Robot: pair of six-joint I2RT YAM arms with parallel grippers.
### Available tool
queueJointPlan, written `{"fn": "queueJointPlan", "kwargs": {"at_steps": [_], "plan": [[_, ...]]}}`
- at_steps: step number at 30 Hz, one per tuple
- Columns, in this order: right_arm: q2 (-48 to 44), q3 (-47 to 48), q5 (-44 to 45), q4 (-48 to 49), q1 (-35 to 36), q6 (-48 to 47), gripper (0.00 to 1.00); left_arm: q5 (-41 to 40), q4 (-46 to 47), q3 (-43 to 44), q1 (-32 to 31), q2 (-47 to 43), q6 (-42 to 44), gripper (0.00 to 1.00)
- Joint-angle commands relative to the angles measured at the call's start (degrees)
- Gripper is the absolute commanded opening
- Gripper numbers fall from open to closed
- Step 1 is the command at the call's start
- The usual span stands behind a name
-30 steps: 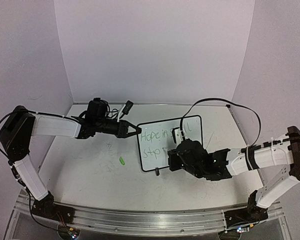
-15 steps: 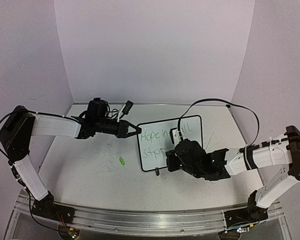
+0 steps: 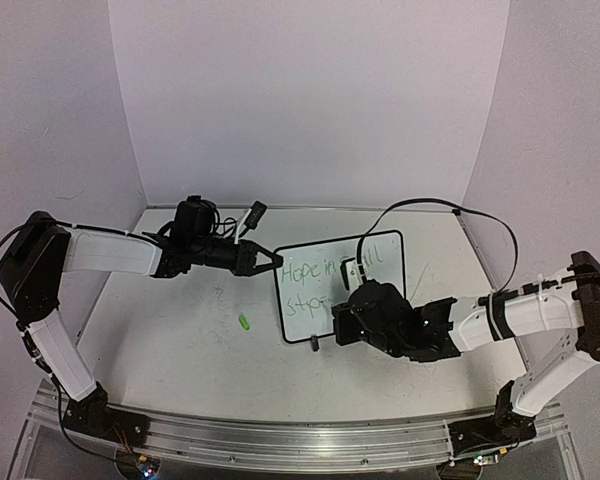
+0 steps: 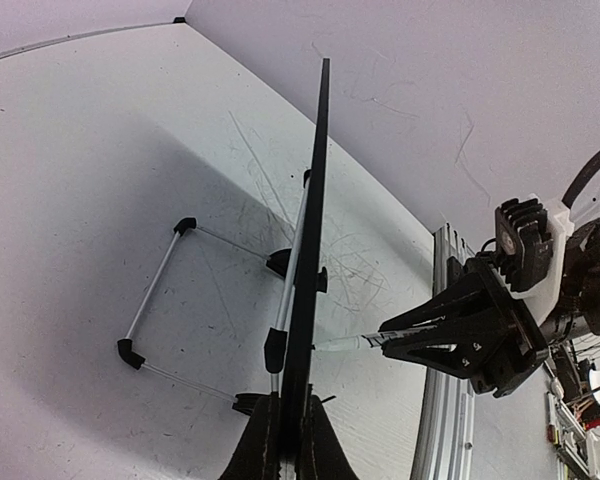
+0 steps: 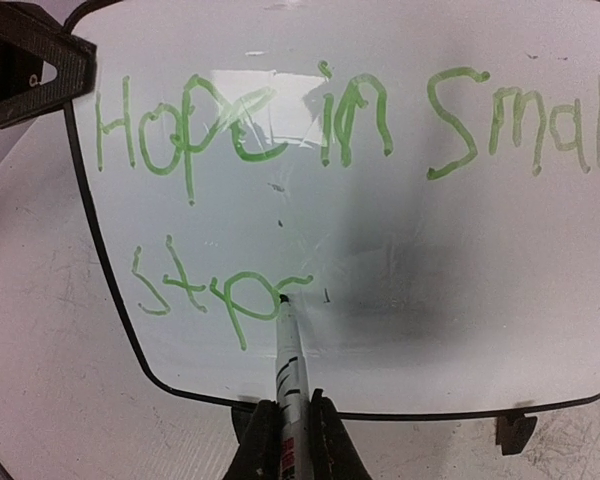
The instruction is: Write a sentence on the whiteboard
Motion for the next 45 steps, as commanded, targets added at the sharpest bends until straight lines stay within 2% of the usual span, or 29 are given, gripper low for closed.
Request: {"fn": "queueJointPlan", "kwargs": {"at_steps": [1,15,27,38,45], "plan": [[-0.96,-0.73,3.78,-1.59,-0.33,2.21,0.00,-1.33,-1.37,1.70,-0.17,-1.56,0.09,0.00],[-0.38,-1.35,2.25,-3.40,0.04,4.03,0.00,-1.43,-1.46,1.77,-0.22,-1.66,0.15,0.00],[2.28,2.01,0.41,1.52,0.54,1.65,0.00,-1.58,-1.51,1.57,-0.22,-1.97,0.28,0.00],[-6.34,-4.12,1.93,-0.99,0.43,3.87,0.00,-1.93,-1.70,1.66,-0.22,-1.99,0.58,0.00],[-4.79,-2.46,3.38,-1.48,-0.04,3.40,0.00,-1.93,-1.77,1.55,-0.22,-2.08,0.56,0.00]]}}
